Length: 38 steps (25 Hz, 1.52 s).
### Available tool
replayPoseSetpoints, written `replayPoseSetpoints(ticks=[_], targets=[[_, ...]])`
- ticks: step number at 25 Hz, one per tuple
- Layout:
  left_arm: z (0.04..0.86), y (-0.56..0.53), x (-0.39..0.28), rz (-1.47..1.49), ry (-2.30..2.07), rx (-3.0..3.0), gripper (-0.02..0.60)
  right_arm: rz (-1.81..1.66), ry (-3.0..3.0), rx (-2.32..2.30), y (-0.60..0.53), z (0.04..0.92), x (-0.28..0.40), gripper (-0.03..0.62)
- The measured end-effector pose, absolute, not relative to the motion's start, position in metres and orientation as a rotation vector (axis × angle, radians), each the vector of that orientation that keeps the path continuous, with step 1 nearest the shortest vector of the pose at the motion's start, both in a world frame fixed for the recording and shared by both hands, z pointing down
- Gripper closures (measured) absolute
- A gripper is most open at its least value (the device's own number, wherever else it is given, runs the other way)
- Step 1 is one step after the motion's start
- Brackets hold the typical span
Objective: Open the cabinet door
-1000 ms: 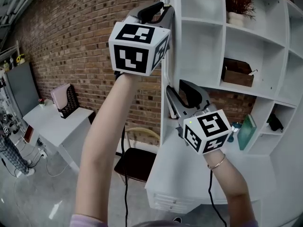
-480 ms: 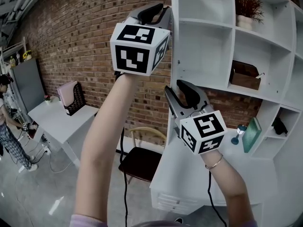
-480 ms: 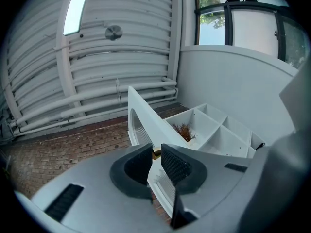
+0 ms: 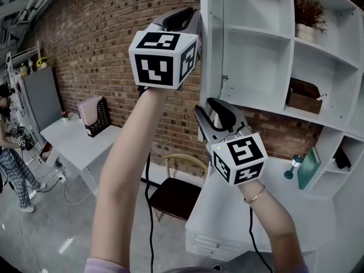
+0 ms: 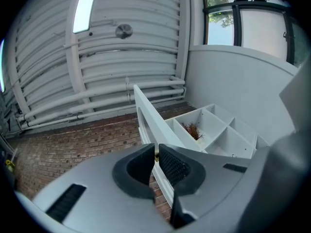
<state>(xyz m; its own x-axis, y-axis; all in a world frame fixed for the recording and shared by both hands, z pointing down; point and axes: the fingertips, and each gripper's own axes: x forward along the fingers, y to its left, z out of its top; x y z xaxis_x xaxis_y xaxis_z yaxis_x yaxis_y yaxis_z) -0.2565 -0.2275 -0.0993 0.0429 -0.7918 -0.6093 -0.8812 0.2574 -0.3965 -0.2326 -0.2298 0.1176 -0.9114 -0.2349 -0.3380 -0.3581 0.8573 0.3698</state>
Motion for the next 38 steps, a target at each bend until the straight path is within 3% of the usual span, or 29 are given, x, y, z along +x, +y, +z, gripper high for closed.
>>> replayPoseSetpoints(ticks=[18,38], targets=[[-0.073,-0.191,-0.269,0.076,1.763,-1.484,0.551,0.613,2.762,-0.445,-0.224,0.119,-0.255,0.454],[0.122,-0.183,-0.31,0.136,2.02,-1.687,0.557,0.417,2.829,-0.444,-0.223,0.176,-0.226,0.514]])
